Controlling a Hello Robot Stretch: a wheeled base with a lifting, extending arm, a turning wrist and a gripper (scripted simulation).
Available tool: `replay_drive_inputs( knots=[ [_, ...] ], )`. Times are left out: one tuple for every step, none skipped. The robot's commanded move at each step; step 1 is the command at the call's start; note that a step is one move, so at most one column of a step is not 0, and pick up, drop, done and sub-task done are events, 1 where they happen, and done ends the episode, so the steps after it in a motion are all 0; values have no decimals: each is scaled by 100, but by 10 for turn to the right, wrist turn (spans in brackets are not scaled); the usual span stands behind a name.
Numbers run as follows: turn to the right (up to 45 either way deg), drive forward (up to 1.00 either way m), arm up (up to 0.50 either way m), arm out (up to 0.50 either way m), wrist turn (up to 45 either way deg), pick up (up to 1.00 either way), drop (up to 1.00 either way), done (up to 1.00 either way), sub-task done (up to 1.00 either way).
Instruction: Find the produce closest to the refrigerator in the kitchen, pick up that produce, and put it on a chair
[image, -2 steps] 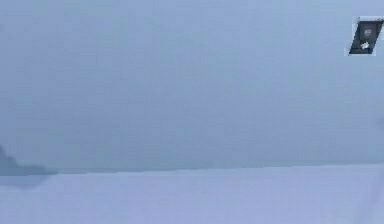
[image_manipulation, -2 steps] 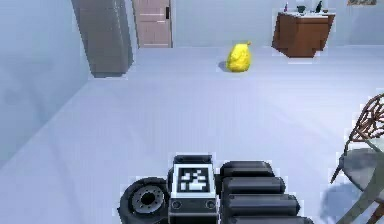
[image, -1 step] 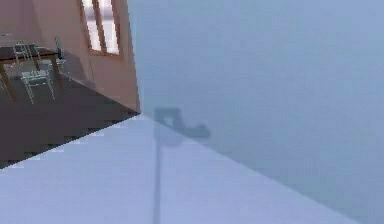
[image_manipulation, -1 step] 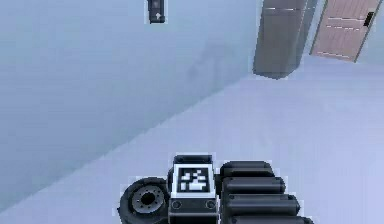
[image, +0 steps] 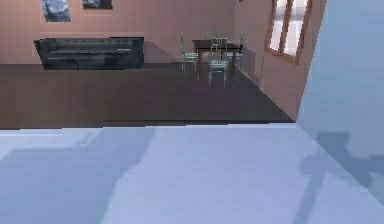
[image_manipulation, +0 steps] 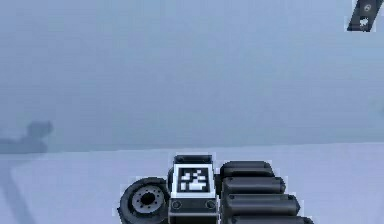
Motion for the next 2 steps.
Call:
replay_drive_inputs(
  knots=[
    [0,25,0,0,0,0,0,0,0],
    [-330,0,0,0,0,0,0,0,0]
  ],
)
